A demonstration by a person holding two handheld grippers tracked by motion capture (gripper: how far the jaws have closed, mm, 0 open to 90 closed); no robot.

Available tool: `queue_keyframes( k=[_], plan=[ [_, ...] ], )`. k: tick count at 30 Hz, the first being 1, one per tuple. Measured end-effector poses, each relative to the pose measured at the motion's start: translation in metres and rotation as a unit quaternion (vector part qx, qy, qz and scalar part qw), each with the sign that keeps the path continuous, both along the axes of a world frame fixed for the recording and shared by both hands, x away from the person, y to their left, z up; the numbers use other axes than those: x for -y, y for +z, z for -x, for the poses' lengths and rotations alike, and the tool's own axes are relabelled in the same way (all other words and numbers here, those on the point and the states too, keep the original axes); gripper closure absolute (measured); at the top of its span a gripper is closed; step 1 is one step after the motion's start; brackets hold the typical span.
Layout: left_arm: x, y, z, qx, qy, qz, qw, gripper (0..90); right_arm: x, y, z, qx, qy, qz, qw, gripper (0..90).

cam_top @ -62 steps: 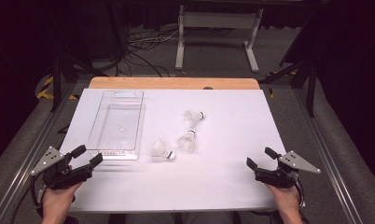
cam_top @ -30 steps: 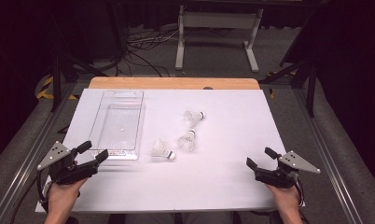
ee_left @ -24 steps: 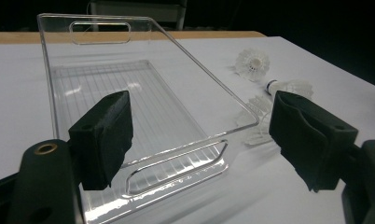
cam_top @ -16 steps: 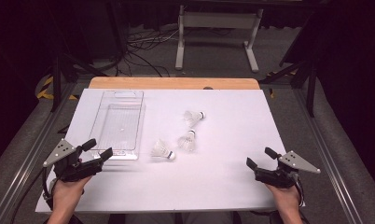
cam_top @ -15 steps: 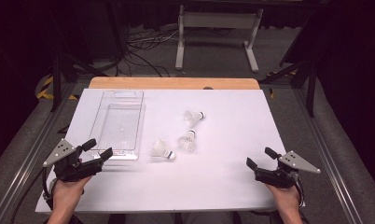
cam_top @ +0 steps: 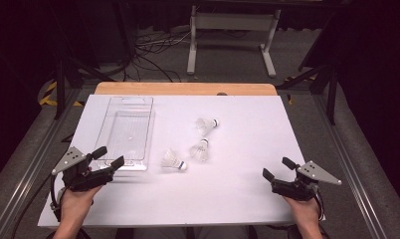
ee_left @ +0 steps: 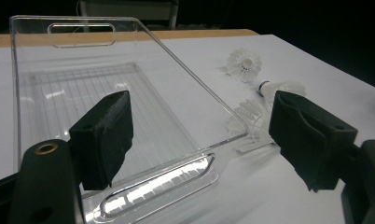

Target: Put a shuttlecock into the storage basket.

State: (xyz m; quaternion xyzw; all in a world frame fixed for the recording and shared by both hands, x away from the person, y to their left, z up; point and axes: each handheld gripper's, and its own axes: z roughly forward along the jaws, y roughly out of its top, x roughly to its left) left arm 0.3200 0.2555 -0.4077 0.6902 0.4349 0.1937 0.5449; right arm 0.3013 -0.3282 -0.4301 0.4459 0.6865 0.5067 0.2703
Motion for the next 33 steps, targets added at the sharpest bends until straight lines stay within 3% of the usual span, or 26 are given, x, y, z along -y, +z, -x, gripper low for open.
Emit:
queue_keyframes(
  k=[33],
  plan=[
    [0.03,0.006,-0.019,-0.002,-0.028,-0.009,0.9996,23.4,0.0,0.0,0.0,-0.001,0.0,-0.001,1.0,12.5]
  ],
)
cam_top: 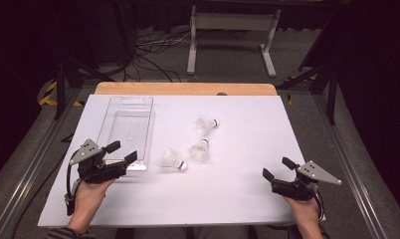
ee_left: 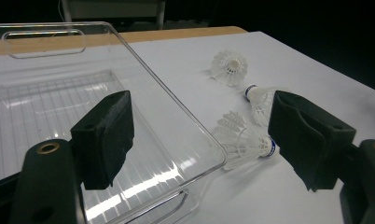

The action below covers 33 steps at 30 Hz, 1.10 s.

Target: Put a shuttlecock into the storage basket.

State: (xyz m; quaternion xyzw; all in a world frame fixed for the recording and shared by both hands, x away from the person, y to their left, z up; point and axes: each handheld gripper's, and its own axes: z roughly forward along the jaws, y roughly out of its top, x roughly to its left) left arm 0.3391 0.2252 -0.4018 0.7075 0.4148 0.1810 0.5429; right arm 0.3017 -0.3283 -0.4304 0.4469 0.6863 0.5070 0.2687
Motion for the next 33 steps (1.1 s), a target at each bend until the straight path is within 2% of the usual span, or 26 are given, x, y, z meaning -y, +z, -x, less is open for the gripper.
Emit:
queue_keyframes(
  k=[15,33],
  plan=[
    [0.02,0.003,-0.01,-0.001,-0.016,-0.007,0.9999,23.8,0.0,0.0,0.0,0.0,0.001,0.0,1.0,12.5],
    [0.033,0.004,-0.018,-0.008,-0.026,-0.005,0.9996,24.4,0.0,0.0,0.0,0.001,0.001,0.001,1.0,12.5]
  ],
)
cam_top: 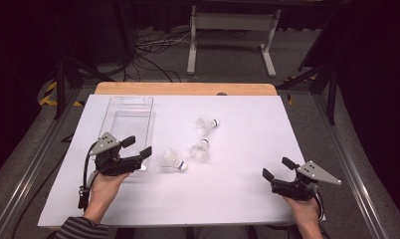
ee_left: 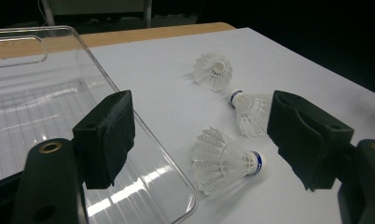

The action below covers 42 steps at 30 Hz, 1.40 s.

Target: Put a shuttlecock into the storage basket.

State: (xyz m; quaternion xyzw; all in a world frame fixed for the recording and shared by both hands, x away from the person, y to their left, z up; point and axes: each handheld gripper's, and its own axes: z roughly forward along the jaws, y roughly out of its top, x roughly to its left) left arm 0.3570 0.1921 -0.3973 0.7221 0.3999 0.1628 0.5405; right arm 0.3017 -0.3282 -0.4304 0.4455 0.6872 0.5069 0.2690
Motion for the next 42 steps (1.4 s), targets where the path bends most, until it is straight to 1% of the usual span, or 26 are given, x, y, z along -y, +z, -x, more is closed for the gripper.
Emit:
queue_keyframes(
  k=[11,15,21,24,26,30,32,33,34,35,39,41,42],
  plan=[
    [0.009,0.001,-0.006,-0.006,-0.003,0.0,1.0,24.8,0.0,0.0,0.0,0.0,0.0,0.0,1.0,12.5],
    [0.013,0.002,-0.008,-0.005,-0.005,-0.001,1.0,24.7,0.0,0.0,0.0,0.0,0.0,0.0,1.0,12.5],
    [0.02,0.005,-0.012,-0.002,-0.009,-0.007,0.9999,24.7,0.0,0.0,0.0,0.0,0.001,-0.001,1.0,12.5],
    [0.026,0.006,-0.015,-0.007,-0.014,-0.015,0.9998,24.7,0.0,0.0,0.0,0.0,0.001,-0.002,1.0,12.5],
    [0.028,0.006,-0.016,-0.005,-0.015,-0.017,0.9997,24.7,0.0,0.0,0.0,0.0,0.001,-0.002,1.0,12.5],
    [0.034,0.007,-0.018,-0.01,-0.017,-0.029,0.9994,24.7,0.0,0.0,0.0,0.0,0.001,-0.002,1.0,12.5],
    [0.036,0.007,-0.018,-0.012,-0.017,-0.031,0.9993,24.9,0.0,0.0,0.0,-0.001,0.002,-0.002,1.0,12.5],
    [0.037,0.008,-0.019,-0.017,-0.019,-0.032,0.9992,25.2,0.0,0.0,0.0,0.0,0.001,-0.002,1.0,12.5],
    [0.038,0.009,-0.02,-0.025,-0.022,-0.038,0.9987,25.5,0.0,0.0,0.0,0.0,0.001,-0.001,1.0,12.5],
    [0.038,0.009,-0.02,-0.025,-0.022,-0.038,0.9987,26.0,0.0,0.0,0.0,0.0,0.002,-0.001,1.0,12.5],
    [0.042,0.013,-0.022,-0.047,-0.023,-0.05,0.9974,27.9,0.0,0.0,0.0,0.0,0.002,-0.001,1.0,12.5],
    [0.042,0.014,-0.023,-0.051,-0.024,-0.054,0.997,28.6,0.0,0.0,0.0,0.0,0.002,0.0,1.0,12.5],
    [0.044,0.015,-0.023,-0.059,-0.024,-0.062,0.996,29.4,0.0,0.0,0.0,-0.001,0.003,0.0,1.0,12.6]
  ],
)
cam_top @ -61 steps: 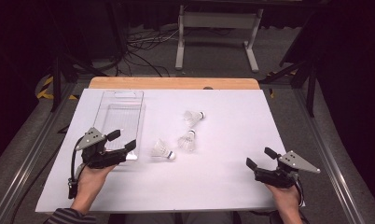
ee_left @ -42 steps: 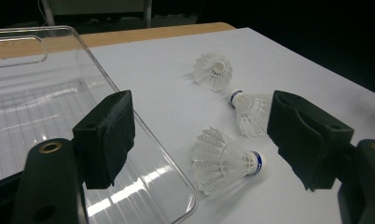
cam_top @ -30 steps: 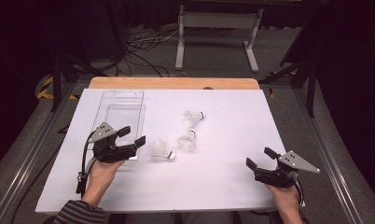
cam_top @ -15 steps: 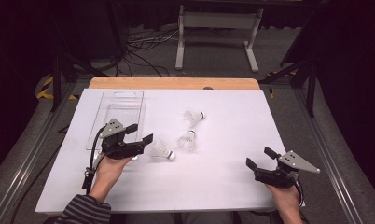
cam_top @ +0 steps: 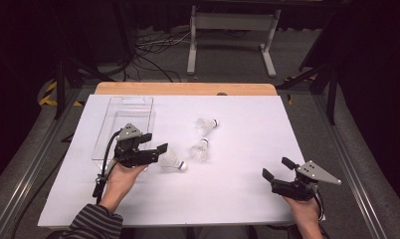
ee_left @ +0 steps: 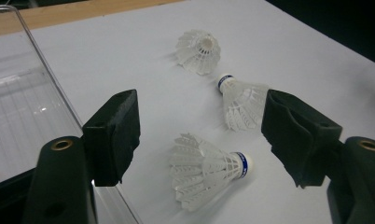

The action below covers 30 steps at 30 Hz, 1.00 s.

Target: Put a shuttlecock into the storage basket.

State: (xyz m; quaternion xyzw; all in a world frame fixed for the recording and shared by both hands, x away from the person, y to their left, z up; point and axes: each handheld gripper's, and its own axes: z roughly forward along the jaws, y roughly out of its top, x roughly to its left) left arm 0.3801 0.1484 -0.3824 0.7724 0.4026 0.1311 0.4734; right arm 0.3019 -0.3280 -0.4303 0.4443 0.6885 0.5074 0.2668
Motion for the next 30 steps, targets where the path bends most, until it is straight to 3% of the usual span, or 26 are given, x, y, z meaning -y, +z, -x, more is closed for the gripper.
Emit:
queue_keyframes(
  k=[4,8,12,18,23,26,30],
  plan=[
    [0.001,0.002,-0.002,-0.012,-0.005,-0.011,0.9999,34.6,0.0,0.0,0.0,0.001,0.0,0.001,1.0,12.6],
    [0.005,0.004,-0.004,-0.039,-0.011,-0.021,0.9989,36.2,0.0,0.0,0.0,0.001,0.001,0.002,1.0,12.6],
    [0.008,0.005,-0.004,-0.045,-0.011,-0.03,0.9985,38.3,0.0,0.0,0.0,0.001,0.0,0.002,1.0,12.8],
    [0.018,0.004,-0.009,-0.077,-0.016,-0.064,0.9949,36.8,0.0,0.0,0.0,0.001,0.0,0.002,1.0,12.8],
    [0.021,0.003,-0.012,-0.096,-0.014,-0.067,0.9931,37.1,0.0,0.0,0.0,0.0,0.001,0.003,1.0,12.9],
    [0.022,0.004,-0.014,-0.102,-0.009,-0.084,0.9913,37.1,0.0,0.0,0.0,-0.001,0.001,0.003,1.0,12.9],
    [0.025,0.004,-0.014,-0.11,-0.006,-0.088,0.99,39.0,-0.001,0.0,0.0,-0.002,0.001,0.004,1.0,13.1]
  ],
)
